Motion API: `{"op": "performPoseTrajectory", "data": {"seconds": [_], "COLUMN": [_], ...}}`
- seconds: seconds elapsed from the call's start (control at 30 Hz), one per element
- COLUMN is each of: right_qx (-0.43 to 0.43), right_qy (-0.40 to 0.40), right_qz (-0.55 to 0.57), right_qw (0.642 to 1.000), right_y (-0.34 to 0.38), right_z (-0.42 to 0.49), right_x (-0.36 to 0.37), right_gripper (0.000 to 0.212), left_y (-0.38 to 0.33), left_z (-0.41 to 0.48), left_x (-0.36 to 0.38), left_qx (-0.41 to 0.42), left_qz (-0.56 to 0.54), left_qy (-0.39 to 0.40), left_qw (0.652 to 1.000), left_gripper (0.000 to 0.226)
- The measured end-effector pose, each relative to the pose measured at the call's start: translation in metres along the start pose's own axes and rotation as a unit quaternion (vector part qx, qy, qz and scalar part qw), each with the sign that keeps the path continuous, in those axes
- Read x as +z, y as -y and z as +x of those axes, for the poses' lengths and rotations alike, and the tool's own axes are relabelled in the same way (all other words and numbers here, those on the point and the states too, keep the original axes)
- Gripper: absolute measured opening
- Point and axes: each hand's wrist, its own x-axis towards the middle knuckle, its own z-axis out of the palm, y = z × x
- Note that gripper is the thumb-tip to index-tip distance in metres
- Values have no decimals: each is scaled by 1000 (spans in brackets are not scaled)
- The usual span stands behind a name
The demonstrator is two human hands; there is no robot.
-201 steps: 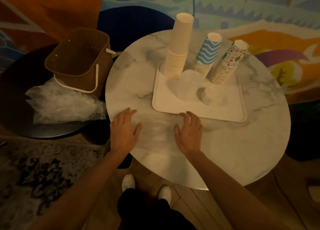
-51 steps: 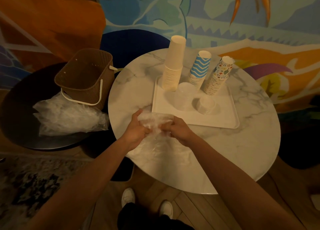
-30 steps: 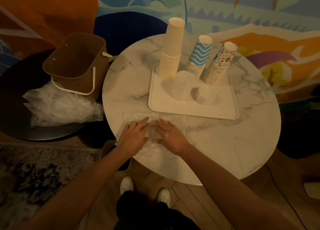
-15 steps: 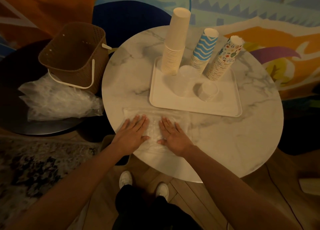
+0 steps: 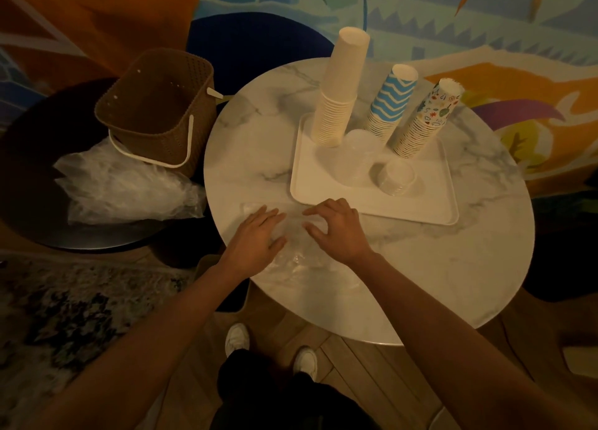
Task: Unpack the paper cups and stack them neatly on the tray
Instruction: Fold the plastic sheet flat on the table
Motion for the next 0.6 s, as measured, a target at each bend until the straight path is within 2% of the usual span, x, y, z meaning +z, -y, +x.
{"op": "performPoseTrajectory", "data": {"seconds": [0.1, 0.27, 0.37, 0.47, 0.6], "right_qx": [5, -16, -55, -88, -107], "right_qy": [-26, -18, 21, 53, 115], "right_qz": [28, 50, 48, 54, 42], "right_qw": [999, 998, 997, 993, 987], "right_y": [14, 48, 77, 111, 151], "right_z": [17, 49, 71, 92, 119], "right_x": [-2, 2, 12, 30, 60], "right_gripper": [20, 24, 21, 23, 25], "left_y": [4, 24, 44, 71, 120], "left_z": [2, 2, 0, -5, -18], "left_x": [-12, -40, -62, -85, -104], "left_qx": [-25, -43, -61, -116, -168], "left_qz": [-39, -60, -60, -51, -23], "left_qy": [-40, -97, -152, -194, -210], "left_qw": [998, 993, 985, 973, 963], "left_gripper": [46, 42, 38, 36, 37]}}
